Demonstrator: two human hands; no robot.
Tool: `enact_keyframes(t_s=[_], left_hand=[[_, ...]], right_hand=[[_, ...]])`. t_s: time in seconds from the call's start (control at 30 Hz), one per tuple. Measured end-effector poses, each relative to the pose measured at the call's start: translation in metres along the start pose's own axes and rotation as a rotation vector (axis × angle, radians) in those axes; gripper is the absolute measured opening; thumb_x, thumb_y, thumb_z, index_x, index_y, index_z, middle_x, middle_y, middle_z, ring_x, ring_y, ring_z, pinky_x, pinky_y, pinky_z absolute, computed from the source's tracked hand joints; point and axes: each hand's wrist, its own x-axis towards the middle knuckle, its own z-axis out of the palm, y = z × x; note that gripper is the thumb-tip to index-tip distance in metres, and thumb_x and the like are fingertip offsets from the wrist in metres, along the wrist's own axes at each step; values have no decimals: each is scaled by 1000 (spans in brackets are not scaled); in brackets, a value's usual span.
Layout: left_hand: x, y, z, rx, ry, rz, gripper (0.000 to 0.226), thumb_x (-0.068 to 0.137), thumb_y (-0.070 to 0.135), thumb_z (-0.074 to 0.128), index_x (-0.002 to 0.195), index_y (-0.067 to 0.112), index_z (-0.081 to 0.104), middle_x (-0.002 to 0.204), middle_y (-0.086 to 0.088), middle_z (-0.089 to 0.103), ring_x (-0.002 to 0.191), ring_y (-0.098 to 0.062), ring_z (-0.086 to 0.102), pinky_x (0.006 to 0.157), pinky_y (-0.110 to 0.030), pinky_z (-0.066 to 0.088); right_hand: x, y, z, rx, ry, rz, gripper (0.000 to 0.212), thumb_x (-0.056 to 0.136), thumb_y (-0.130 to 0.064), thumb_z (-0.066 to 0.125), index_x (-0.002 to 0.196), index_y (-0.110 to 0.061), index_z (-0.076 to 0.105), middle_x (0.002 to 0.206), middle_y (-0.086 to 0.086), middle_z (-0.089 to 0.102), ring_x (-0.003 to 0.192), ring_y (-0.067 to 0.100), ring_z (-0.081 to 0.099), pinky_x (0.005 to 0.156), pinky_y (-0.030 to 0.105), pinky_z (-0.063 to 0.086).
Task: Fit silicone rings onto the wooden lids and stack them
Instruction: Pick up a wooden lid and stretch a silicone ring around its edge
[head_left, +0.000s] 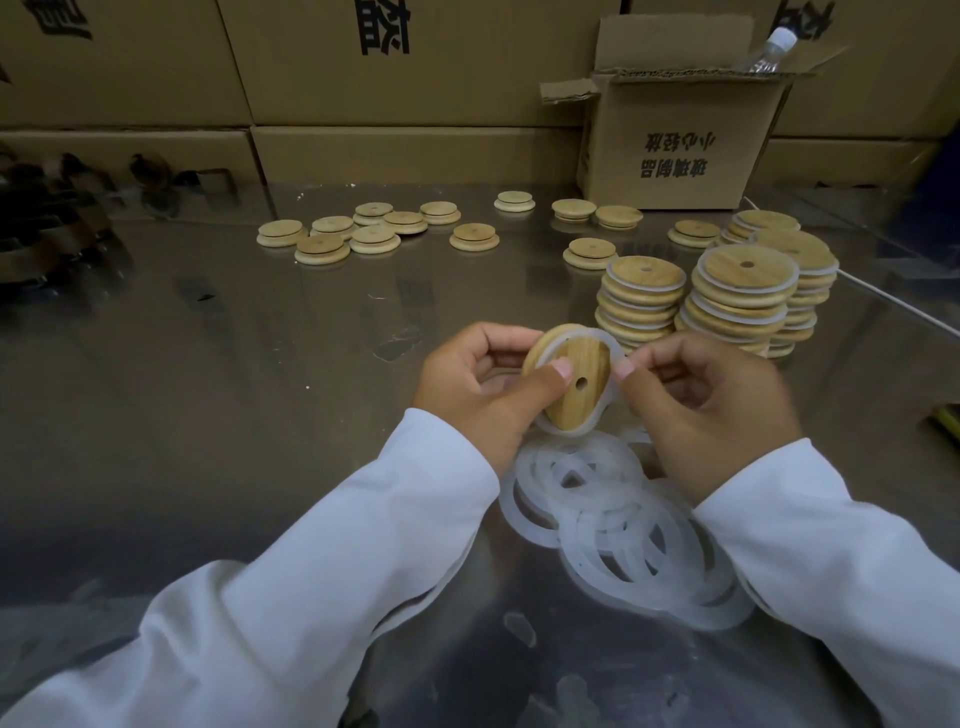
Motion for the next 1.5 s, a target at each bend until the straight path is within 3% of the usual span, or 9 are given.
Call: enact_keyframes(t_s=[0.2,0.4,0.6,0.73,0.87,1.0,1.2,1.33,1.5], left_hand=[[3,-1,1,-41,17,-3,14,73,3,70,81,14,65,80,-5,69,78,-23,68,76,-40,56],[6,1,-2,-38,8,-9,12,75,4,70,81,15,68,80,-7,71,80,-27,68,80,-46,55],[6,6,-4,-72,26,-9,16,60,21,69,76,20,70,82,-10,71,85,-39,64,84,-63,48],[7,4,-6,-70,-5,4,15,67,12,74,79,19,68,81,-7,71,81,-31,65,82,-58,49],[7,-1,-4,-89,-8,21,16,75,1,67,83,14,65,83,-8,70,81,-27,67,78,-43,55],[7,-2,-4,-132,3,29,16,73,4,68,83,15,65,84,-8,70,83,-27,68,77,-41,56],[7,-3,-2,-323,-73,-115,28,74,-12,60,92,10,61,85,-8,69,73,-17,69,61,-29,58],[6,-5,-3,-121,-151,-64,36,75,-12,62,94,18,63,95,-7,69,89,-23,67,76,-35,57],[5,-4,-2,-67,-127,-25,18,76,5,66,88,18,67,86,-5,71,83,-20,68,78,-33,56]], right_hand=[[4,2,-1,-5,-21,51,19,84,-18,60,66,-25,57,67,-1,61,71,25,60,69,29,49],[7,3,-2,26,-61,83,20,84,-17,60,66,-25,56,66,2,61,74,28,61,72,30,49],[8,3,-3,82,-81,74,21,83,-14,62,65,-24,57,64,2,60,68,23,59,66,26,49],[7,1,-5,180,-84,63,20,81,-10,64,64,-22,60,52,-8,59,52,4,56,54,8,45],[4,-1,-5,231,-63,57,11,79,-14,67,72,-23,62,61,-9,63,59,5,60,61,13,50],[0,-1,0,234,-24,106,15,73,-26,69,84,-25,59,80,1,66,74,15,64,70,23,52],[-1,-1,1,161,77,68,12,78,-17,67,70,-23,61,70,-12,65,66,1,62,60,5,46],[-1,-1,0,23,100,-12,17,79,-17,67,68,-27,58,69,-16,62,70,-2,61,59,4,45],[-3,-9,-4,-114,9,-171,20,78,-20,66,70,-35,56,72,-22,61,75,-1,62,66,13,51]])
